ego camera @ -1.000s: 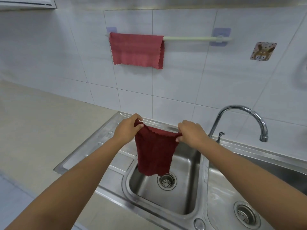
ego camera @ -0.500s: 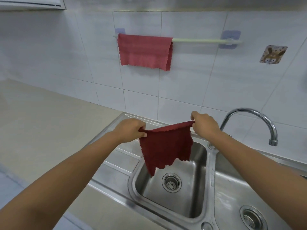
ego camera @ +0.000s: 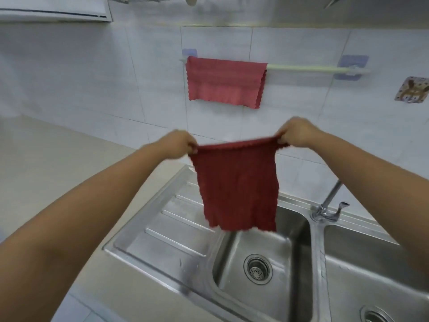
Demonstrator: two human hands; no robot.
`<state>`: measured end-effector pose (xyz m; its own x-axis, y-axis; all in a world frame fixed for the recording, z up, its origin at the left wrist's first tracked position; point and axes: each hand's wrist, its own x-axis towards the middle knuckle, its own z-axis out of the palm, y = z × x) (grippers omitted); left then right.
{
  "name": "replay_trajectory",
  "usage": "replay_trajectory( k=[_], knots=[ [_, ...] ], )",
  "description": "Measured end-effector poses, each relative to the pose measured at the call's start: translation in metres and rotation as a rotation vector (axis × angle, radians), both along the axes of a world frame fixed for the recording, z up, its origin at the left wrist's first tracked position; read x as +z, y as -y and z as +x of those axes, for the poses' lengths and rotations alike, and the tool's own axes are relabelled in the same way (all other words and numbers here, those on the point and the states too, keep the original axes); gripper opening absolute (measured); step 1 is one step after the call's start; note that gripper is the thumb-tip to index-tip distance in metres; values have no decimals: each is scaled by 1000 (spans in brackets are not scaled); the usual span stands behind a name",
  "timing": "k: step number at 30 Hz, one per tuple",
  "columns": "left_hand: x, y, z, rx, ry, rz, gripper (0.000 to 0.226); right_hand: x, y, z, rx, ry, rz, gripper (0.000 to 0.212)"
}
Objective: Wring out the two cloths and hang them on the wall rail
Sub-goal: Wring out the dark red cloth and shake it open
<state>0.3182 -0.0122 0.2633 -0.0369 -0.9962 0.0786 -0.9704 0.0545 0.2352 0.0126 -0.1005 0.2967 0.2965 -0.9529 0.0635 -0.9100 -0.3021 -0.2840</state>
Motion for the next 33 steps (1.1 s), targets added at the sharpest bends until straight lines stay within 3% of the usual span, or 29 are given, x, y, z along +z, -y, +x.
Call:
replay_trajectory(
  k=[3,5,6,7,8,10,11,13,20,24,27,29,31,32,33],
  knots=[
    [56,8,24,102,-168,-607,37,47,-7,20,-16,415,-603,35],
    [69,-3,27,58,-278,-1045,40,52,-17,28,55,487,-1035,40],
    [63,-10,25,5,-228,-1148,38,42,-20,32,88,415,-1182,41],
    [49,-14,26,-52,-103,-1083,35,23,-20,35,115,275,-1190,40],
    [29,-17,30,-107,19,-832,32,1,-17,34,168,97,-1026,38],
    [-9,-25,43,-135,159,-70,25,-35,-16,28,240,-231,-326,32],
    [-24,-26,52,-136,122,182,21,-48,-17,26,254,-293,-13,28],
    [-39,-26,62,-112,3,318,20,-61,-20,25,229,-240,222,26],
    [-33,-12,59,-84,-93,183,21,-60,-16,30,82,-19,207,21],
    [-11,-8,63,-101,-42,139,25,-39,-19,36,65,27,166,22],
    [35,-3,66,20,-96,-212,31,9,-19,47,-1,280,-206,31],
    [69,-10,64,97,-140,-638,38,41,-31,49,-39,452,-605,39],
    [81,-23,56,58,-52,-1053,38,49,-42,49,-28,419,-1046,42],
    [77,-27,53,-7,34,-1079,37,42,-42,47,4,316,-1168,41],
    [68,-30,52,-89,114,-914,35,30,-40,43,74,162,-1115,40]
  ],
)
